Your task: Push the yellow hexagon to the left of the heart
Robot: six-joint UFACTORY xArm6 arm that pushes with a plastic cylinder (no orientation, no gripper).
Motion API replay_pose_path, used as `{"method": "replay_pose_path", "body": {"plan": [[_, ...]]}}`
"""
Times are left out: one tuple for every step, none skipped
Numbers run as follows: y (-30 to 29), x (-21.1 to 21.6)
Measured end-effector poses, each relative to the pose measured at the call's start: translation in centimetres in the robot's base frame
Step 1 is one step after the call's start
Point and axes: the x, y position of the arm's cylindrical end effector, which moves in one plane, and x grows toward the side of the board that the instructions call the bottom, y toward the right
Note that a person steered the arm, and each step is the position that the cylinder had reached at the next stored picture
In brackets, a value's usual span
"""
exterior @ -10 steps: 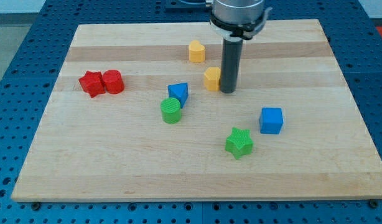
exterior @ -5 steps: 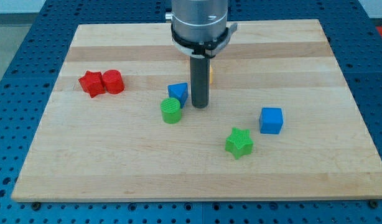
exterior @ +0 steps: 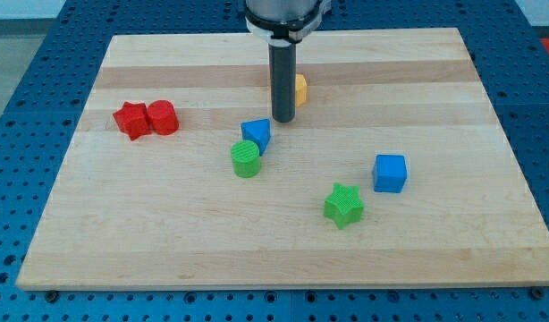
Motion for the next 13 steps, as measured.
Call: {"method": "replay_pose_path", "body": {"plan": [[3.3,1.9],[4.2,0.8],[4.3,-1.9],[4.2,-3.7],[3.7,-5.1],[3.0,-6.4],[2.6,-7.8],[2.6,-9.2],[5.5,-7.6],[5.5,-5.2],[2.4,-5.1],[-1.3,-5.1],[-3.0,-5.0]]}}
